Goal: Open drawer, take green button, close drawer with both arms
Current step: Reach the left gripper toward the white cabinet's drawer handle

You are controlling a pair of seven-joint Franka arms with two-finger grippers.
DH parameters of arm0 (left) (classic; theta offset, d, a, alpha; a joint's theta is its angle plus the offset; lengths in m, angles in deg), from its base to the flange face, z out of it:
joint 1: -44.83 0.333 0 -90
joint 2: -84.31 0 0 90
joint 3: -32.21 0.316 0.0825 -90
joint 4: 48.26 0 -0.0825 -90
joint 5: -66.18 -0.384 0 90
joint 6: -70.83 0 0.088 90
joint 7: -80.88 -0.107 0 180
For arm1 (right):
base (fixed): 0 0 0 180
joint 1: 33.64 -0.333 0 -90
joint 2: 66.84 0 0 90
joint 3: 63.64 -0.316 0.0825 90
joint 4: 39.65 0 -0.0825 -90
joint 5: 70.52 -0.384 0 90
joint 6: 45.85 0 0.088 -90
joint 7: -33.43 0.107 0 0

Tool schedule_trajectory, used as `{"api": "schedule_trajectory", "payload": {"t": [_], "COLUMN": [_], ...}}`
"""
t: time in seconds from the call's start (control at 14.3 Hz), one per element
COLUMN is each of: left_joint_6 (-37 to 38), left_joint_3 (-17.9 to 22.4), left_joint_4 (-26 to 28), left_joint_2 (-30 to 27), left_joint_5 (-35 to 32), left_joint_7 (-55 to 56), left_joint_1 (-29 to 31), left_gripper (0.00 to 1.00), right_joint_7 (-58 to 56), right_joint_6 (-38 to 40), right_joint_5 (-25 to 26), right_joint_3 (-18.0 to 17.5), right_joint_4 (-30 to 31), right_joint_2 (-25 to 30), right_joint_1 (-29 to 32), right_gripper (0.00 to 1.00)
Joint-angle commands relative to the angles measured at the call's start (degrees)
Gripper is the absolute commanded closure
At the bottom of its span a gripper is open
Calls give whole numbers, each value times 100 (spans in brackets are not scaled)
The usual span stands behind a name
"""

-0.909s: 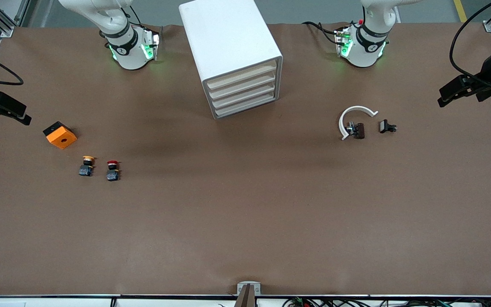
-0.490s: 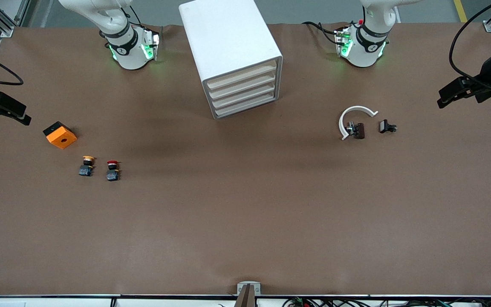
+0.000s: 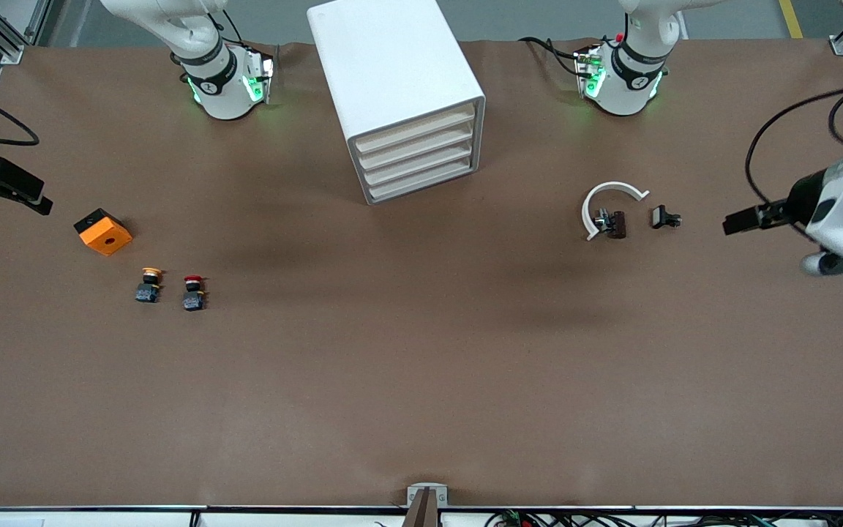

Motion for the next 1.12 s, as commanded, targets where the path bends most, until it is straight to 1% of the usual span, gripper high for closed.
{"api": "schedule_trajectory", "payload": {"t": [0.0,0.35,0.49,0.56,0.84,0.98,1.05], "left_joint_6": [-191,-437,-534,-560,-561,-561,-552], "left_joint_3": [-69,-96,-96,-96,-96,-87,-96], "left_joint_4": [-169,-187,-196,-213,-231,-248,-240], "left_joint_2": [594,1517,1799,1939,2405,2643,2731], "left_joint_5": [-31,39,144,336,1030,1654,1744], "left_joint_7": [495,2725,3822,4515,6573,8459,9095], "left_joint_1": [-44,-720,-1036,-1203,-1581,-1635,-1652], "left_gripper": [0,0,0,0,0,0,0], "right_joint_7": [-17,-17,-17,-17,-8,-8,-16], "right_joint_6": [-16,-16,-25,-25,-25,-25,-25], "right_joint_5": [79,88,88,88,88,88,88], "right_joint_3": [-83,-74,-83,-83,-83,-83,-83], "right_joint_4": [79,70,70,70,70,70,70], "right_joint_2": [120,120,120,120,120,120,120], "right_joint_1": [93,93,93,93,93,93,93], "right_gripper": [0,0,0,0,0,0,0]}}
